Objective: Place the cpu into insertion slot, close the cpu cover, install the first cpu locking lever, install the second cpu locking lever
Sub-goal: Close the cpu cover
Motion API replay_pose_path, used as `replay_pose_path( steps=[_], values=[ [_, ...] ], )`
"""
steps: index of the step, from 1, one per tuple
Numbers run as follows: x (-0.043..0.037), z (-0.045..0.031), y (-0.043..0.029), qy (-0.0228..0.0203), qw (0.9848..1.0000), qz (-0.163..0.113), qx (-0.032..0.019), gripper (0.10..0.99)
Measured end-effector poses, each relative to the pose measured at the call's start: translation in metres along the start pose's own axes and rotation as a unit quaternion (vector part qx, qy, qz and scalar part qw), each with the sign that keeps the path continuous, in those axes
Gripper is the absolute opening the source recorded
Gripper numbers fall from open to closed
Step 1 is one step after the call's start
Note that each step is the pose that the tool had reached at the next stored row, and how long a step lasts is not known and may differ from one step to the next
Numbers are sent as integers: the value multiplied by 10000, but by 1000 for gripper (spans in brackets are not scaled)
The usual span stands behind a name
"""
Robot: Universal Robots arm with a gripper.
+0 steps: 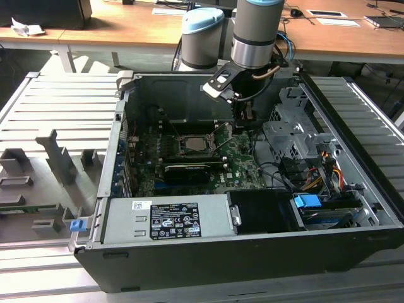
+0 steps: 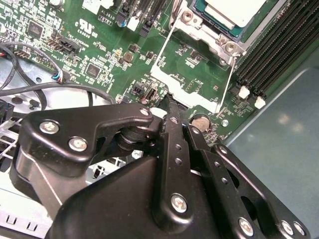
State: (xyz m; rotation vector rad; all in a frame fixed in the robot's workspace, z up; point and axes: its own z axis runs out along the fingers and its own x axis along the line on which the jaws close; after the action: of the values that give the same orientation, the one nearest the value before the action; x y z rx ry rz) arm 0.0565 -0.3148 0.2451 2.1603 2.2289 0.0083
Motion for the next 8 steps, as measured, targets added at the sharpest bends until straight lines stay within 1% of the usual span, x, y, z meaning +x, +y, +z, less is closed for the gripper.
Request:
replay_pose_path(
  steps=[5, 8],
  values=[
    [0, -1, -15, 0, 10000, 0, 0, 106],
    [1, -1, -44, 0, 10000, 0, 0, 106]
  ],
)
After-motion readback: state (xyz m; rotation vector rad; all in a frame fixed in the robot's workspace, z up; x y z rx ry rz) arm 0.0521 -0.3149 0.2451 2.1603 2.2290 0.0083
